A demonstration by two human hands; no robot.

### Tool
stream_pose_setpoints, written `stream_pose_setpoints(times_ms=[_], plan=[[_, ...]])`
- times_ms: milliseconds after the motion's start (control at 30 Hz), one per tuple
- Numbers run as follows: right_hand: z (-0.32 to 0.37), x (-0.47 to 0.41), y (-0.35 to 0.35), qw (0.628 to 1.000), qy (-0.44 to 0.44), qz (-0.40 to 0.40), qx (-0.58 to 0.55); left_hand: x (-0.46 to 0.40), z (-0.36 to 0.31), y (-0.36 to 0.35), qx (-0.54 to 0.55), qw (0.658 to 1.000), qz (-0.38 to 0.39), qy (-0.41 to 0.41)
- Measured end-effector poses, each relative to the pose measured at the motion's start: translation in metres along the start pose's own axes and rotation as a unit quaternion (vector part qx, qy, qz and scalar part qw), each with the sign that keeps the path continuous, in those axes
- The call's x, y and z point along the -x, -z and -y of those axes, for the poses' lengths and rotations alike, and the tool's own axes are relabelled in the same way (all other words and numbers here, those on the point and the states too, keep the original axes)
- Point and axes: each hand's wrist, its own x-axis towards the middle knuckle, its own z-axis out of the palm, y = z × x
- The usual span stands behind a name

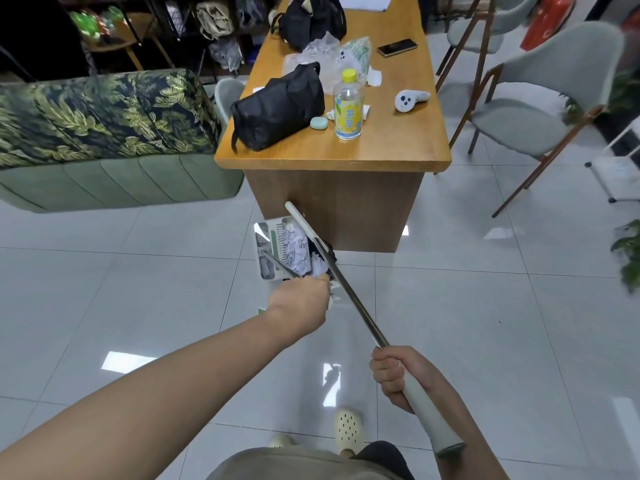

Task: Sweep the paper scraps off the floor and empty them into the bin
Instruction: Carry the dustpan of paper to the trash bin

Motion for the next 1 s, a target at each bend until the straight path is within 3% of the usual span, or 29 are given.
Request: stream_pose_setpoints(times_ms=[1000], plan=[[-0.016,0.013,0.022,0.998,0.026,0.021,-0.048,0.013,-0.036,-0.026,-0.099,0.993,0.048,-0.043]])
